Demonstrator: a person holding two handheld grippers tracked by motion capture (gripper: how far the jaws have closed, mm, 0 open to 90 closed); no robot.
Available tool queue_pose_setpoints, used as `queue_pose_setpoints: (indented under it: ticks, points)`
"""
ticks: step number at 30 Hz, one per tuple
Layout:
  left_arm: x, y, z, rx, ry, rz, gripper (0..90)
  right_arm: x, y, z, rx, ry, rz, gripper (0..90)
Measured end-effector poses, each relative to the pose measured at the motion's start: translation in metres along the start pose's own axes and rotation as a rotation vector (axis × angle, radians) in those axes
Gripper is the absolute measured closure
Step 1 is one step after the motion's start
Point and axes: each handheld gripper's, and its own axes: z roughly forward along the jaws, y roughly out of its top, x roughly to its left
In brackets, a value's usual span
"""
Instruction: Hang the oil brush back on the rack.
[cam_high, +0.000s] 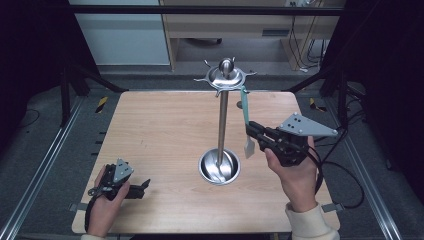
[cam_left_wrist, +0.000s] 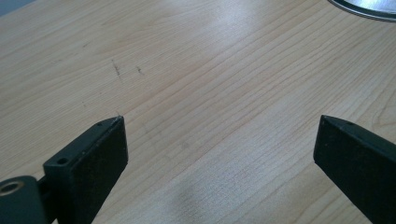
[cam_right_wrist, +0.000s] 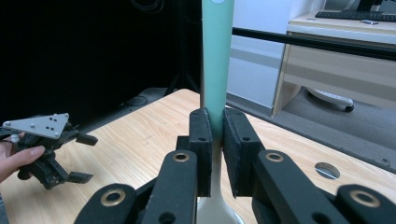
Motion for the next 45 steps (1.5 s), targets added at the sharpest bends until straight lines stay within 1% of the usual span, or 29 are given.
queue_pose_setpoints:
  ticks: [13, 21, 30, 31, 32, 36, 38, 42, 45]
  points:
    - [0.0002, 0.0000, -0.0003, 0.001, 0.000, 0.002, 2.7, 0.0005, -0.0011, 0.0036, -0.006, 0.003, 0.008, 82.4]
    - [-0.0002, 0.0001, 0.0000, 0.000, -0.001, 0.001, 2.7, 0.0013, -0.0005, 0.0055, -0.003, 0.003, 0.000, 82.3]
    - [-0.0002, 0.0000, -0.0001, 0.000, -0.001, 0.001, 2.7, 0.0011, -0.0003, 0.0066, -0.002, 0.005, 0.001, 82.6]
    - [-0.0001, 0.0000, -0.0001, 0.000, -0.002, 0.001, 2.7, 0.0011, -0.0003, 0.0067, -0.002, 0.006, 0.003, 83.1]
    - [-0.0002, 0.0000, 0.0000, 0.000, -0.001, 0.001, 2.7, 0.0010, -0.0003, 0.0068, -0.002, 0.006, 0.001, 90.0]
    - [-0.0005, 0.0001, 0.0002, 0.001, -0.002, 0.002, 2.7, 0.0010, 0.0004, 0.0070, -0.005, 0.019, 0.001, 84.9]
    - [-0.0005, 0.0001, 0.0001, 0.001, -0.002, 0.002, 2.7, 0.0017, 0.0011, 0.0067, -0.001, 0.018, -0.004, 84.4]
    - [-0.0002, -0.0001, 0.0000, 0.000, -0.002, 0.001, 2.7, 0.0021, 0.0036, 0.0036, 0.014, -0.006, -0.024, 81.5]
    - [-0.0004, 0.0001, 0.0000, 0.002, -0.003, 0.002, 2.7, 0.0002, 0.0057, -0.0017, 0.029, -0.055, -0.031, 76.3]
